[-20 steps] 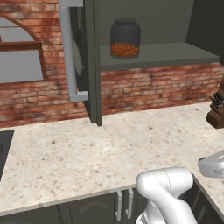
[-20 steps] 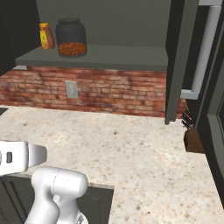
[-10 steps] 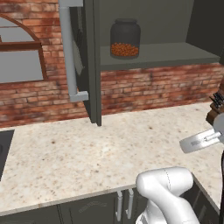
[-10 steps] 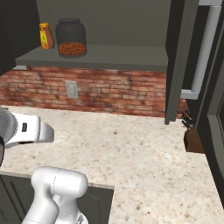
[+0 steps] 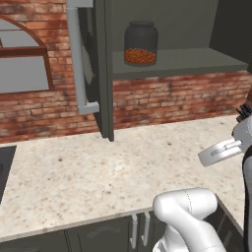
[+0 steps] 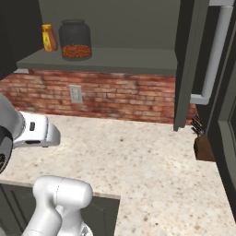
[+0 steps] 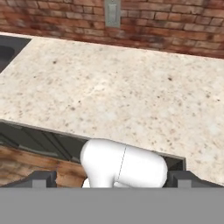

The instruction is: Pick the jar and jar from the dining table and place them in the open cabinet. Close the cabinet after placing the objects.

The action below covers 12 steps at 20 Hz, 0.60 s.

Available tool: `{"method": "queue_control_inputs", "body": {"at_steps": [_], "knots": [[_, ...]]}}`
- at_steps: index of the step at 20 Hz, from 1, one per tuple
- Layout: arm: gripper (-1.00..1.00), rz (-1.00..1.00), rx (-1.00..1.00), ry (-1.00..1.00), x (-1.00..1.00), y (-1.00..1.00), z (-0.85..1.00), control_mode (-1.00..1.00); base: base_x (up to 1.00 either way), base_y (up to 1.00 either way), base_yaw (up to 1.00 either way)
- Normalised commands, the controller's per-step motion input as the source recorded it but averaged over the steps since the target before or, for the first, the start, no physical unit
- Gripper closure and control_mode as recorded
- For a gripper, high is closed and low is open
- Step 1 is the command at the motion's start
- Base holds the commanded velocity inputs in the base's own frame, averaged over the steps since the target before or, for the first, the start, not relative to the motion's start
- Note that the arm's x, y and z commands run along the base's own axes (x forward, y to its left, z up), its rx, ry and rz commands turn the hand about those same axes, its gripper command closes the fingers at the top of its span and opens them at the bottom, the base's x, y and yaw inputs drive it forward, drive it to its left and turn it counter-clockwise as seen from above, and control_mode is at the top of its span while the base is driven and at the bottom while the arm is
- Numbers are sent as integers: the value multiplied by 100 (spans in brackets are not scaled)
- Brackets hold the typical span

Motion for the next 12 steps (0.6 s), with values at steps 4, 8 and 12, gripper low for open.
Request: {"method": "queue_control_inputs", "body": {"at_steps": [4,8,12], "knots": [[-100,0,0,0,0,0,0,100,-49,-1,1],[-100,0,0,0,0,0,0,100,-73,0,4],[-100,0,0,0,0,0,0,100,-66,18,13]]}}
